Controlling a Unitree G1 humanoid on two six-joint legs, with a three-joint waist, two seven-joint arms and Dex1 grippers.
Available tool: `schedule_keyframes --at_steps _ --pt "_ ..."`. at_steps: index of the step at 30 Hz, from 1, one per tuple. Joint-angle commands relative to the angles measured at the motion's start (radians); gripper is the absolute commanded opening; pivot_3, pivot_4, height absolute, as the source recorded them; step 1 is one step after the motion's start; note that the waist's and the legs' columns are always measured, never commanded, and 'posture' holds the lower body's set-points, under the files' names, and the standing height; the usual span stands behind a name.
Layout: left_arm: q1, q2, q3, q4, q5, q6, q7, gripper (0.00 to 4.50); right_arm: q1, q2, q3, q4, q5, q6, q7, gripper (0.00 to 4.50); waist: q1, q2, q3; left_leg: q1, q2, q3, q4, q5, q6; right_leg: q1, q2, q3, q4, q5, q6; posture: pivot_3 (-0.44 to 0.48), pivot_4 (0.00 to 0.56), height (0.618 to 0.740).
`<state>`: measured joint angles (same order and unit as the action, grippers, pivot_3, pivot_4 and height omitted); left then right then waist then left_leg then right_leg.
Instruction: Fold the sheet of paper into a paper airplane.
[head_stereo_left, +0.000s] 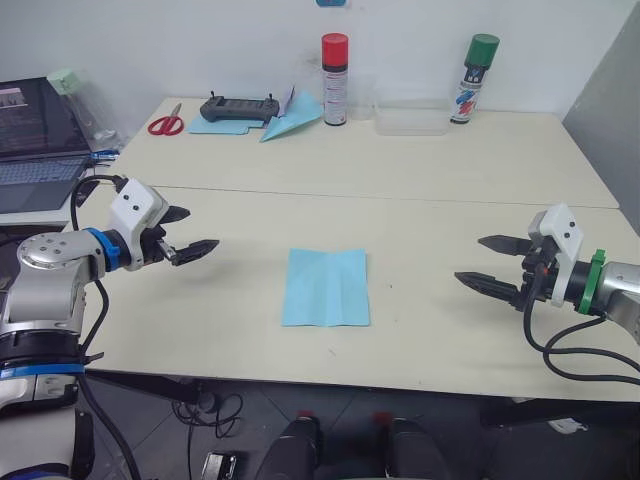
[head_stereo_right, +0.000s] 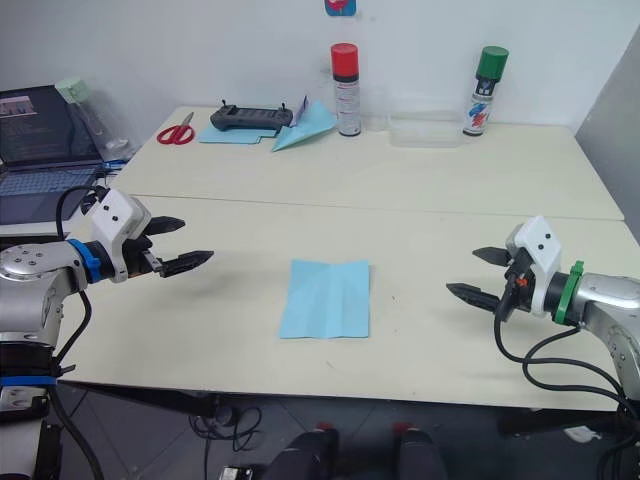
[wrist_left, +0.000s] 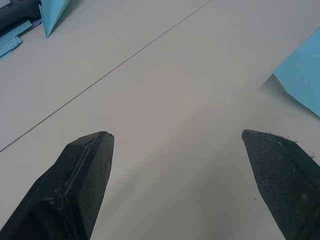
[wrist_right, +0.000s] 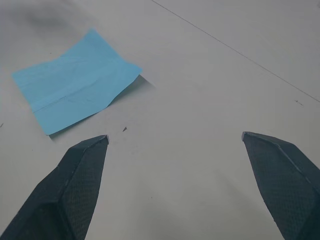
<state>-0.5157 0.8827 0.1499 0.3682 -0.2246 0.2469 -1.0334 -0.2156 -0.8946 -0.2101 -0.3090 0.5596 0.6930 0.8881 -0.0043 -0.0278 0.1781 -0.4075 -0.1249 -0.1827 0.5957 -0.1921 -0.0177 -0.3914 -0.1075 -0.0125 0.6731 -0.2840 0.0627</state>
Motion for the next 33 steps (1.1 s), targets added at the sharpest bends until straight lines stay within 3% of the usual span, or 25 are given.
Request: schedule_keyframes --at_steps 1,6,22,25,30,33 --pt "-0.016 0.027 -0.003 0.003 0.013 -0.021 -0.011 4.50 -0.011 -0.011 -0.018 -0.008 -0.005 -0.012 -0.001 4.48 0.000 0.000 0.000 0.000 0.000 0.000 0.000 0.000 0.000 0.000 0.000 0.000 0.000 0.000 0.000 0.000 0.150 0.740" --pt "-0.051 -0.003 0.022 -0.004 -0.051 0.018 -0.033 4.50 -0.008 -0.012 -0.022 -0.004 -0.007 -0.007 -0.002 4.48 0.001 0.000 0.000 0.000 0.000 0.000 0.001 0.000 0.000 0.000 0.000 0.000 0.000 0.000 0.000 0.000 0.150 0.740" --pt "-0.028 -0.025 -0.012 -0.087 -0.086 0.060 -0.086 4.50 0.005 -0.010 -0.014 -0.017 -0.013 -0.004 -0.004 4.48 -0.001 0.000 0.000 0.000 0.000 0.000 0.002 0.000 0.000 0.001 0.000 0.000 0.000 0.000 0.000 0.000 0.150 0.740" --pt "-0.008 -0.026 -0.020 -0.163 -0.128 0.126 -0.120 3.96 0.000 0.000 -0.001 -0.014 -0.019 -0.007 -0.007 4.50 -0.002 0.000 0.000 0.000 0.000 0.000 0.002 0.000 0.000 0.001 0.000 0.000 0.000 0.000 0.000 0.000 0.150 0.740" --pt "0.017 -0.075 -0.046 -0.273 -0.148 0.186 -0.090 2.45 -0.016 0.037 0.056 -0.001 -0.056 -0.028 -0.028 4.50 0.000 0.000 0.000 0.000 0.000 0.000 0.002 0.000 0.000 0.001 0.000 0.000 0.001 0.000 0.000 0.000 0.150 0.740" --pt "0.042 -0.156 -0.101 -0.322 -0.117 0.184 -0.023 1.50 -0.035 0.078 0.127 0.004 -0.100 -0.053 -0.046 4.50 0.000 0.000 0.000 0.000 0.000 0.000 0.003 0.000 0.000 0.001 0.000 0.000 0.001 0.000 0.000 0.000 0.150 0.740"
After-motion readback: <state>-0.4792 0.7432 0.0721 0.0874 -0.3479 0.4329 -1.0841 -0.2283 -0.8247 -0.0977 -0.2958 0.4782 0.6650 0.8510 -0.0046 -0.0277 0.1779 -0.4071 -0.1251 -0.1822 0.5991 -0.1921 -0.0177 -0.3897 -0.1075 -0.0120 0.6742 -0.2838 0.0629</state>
